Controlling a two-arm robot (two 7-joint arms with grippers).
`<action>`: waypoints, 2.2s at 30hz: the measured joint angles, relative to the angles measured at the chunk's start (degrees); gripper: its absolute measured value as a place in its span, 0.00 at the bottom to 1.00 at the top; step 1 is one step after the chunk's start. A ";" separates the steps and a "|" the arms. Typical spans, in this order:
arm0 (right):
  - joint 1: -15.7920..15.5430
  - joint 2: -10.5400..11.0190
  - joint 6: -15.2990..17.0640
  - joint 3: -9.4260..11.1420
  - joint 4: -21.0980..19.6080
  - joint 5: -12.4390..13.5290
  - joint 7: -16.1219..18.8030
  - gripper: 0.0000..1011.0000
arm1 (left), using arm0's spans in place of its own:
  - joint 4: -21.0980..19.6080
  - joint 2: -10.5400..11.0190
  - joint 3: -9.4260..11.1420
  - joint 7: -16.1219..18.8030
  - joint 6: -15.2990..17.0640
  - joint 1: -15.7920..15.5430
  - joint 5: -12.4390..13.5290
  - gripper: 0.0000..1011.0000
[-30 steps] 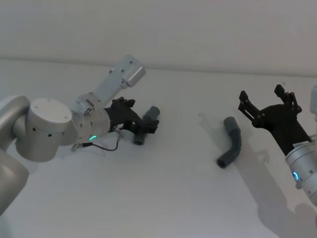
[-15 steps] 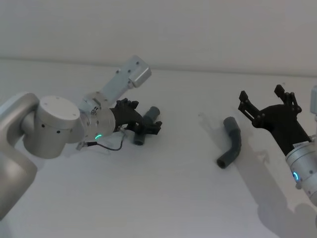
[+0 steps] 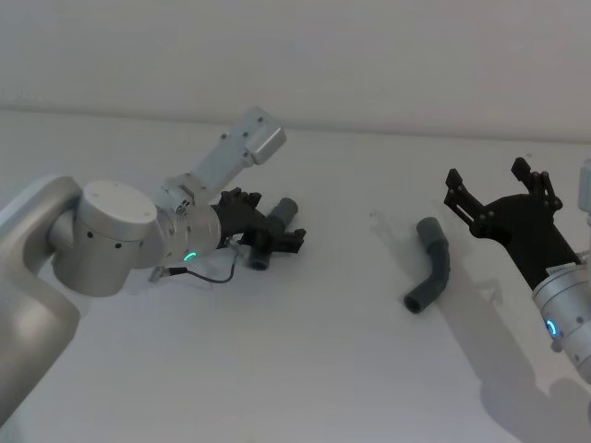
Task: Use both hands to pick up one end of the pipe from the table, align the ends, and insert them.
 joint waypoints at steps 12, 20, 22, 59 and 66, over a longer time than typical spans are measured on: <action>0.00 0.00 0.00 0.00 0.00 0.00 0.00 0.99 | 0.30 -0.74 -0.39 0.33 0.55 0.28 -0.05 0.84; 0.00 0.00 0.00 0.00 0.00 0.00 0.00 0.99 | 0.37 -0.96 -0.51 0.41 0.71 0.35 -0.08 0.60; 0.00 0.00 0.00 0.00 0.00 0.00 0.00 0.99 | 0.39 -0.99 -0.52 0.42 0.73 0.36 -0.08 0.55; -4.77 4.33 15.44 1.02 -11.13 1.36 1.67 0.99 | 0.45 -1.18 -0.60 0.49 0.87 0.44 -0.13 0.36; -6.16 5.05 19.64 0.71 -13.96 1.35 1.64 0.99 | 0.45 -1.18 -0.60 0.49 0.87 0.43 -0.13 0.36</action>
